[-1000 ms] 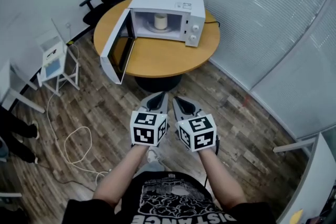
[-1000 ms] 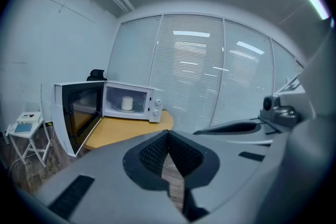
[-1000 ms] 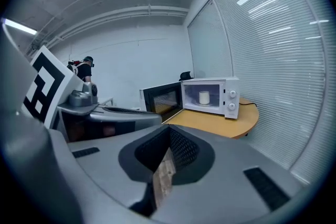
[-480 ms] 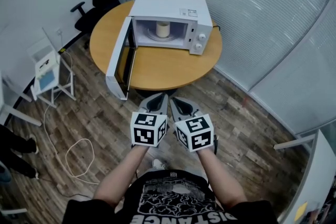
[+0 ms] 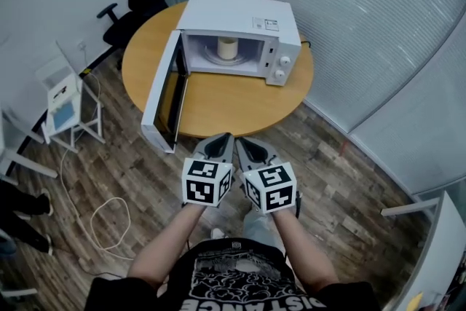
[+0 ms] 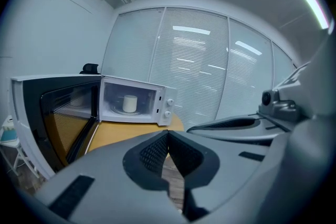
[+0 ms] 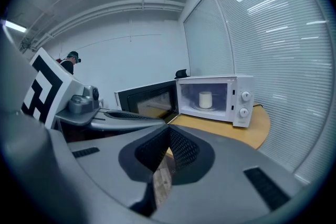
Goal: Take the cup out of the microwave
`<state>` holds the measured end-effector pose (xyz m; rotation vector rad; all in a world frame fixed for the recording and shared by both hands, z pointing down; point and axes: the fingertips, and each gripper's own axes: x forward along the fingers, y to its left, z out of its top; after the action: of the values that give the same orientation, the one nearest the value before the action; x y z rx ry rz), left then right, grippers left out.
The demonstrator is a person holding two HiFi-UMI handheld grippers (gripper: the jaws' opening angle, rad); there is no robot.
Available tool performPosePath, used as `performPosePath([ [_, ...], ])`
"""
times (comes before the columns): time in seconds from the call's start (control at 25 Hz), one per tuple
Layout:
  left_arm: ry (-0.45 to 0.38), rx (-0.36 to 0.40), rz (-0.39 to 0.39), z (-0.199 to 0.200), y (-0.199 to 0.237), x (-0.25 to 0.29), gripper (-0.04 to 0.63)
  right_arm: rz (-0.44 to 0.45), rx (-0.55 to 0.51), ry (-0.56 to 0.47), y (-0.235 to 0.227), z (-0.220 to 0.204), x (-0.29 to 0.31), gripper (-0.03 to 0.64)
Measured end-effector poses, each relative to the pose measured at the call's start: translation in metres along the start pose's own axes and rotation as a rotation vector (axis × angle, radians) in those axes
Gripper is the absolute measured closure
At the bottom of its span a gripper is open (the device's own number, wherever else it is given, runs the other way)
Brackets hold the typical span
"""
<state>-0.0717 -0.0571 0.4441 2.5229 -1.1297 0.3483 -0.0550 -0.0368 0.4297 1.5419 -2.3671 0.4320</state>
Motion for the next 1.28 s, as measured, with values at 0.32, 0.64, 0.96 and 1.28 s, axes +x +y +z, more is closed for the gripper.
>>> performPosePath([
  [0.32,-0.015,-0.011,0.092,0.03,0.023,0.073,0.586,0.075,-0.009,-0.009,-0.065,0.023,0.05,0.601],
  [0.64,-0.012,-0.004,0.184,0.053,0.039,0.141,0.586,0.165,-0.018,-0.001,-0.125,0.046,0.092,0.601],
  [0.96,-0.029,0.014,0.231,0.069,0.04,0.187,0.584,0.238,-0.036,-0.019,-0.166,0.065,0.111,0.601],
  [1.28,-0.067,0.014,0.274,0.084,0.061,0.21,0.584,0.254,-0.052,-0.026,-0.187,0.072,0.126,0.601],
])
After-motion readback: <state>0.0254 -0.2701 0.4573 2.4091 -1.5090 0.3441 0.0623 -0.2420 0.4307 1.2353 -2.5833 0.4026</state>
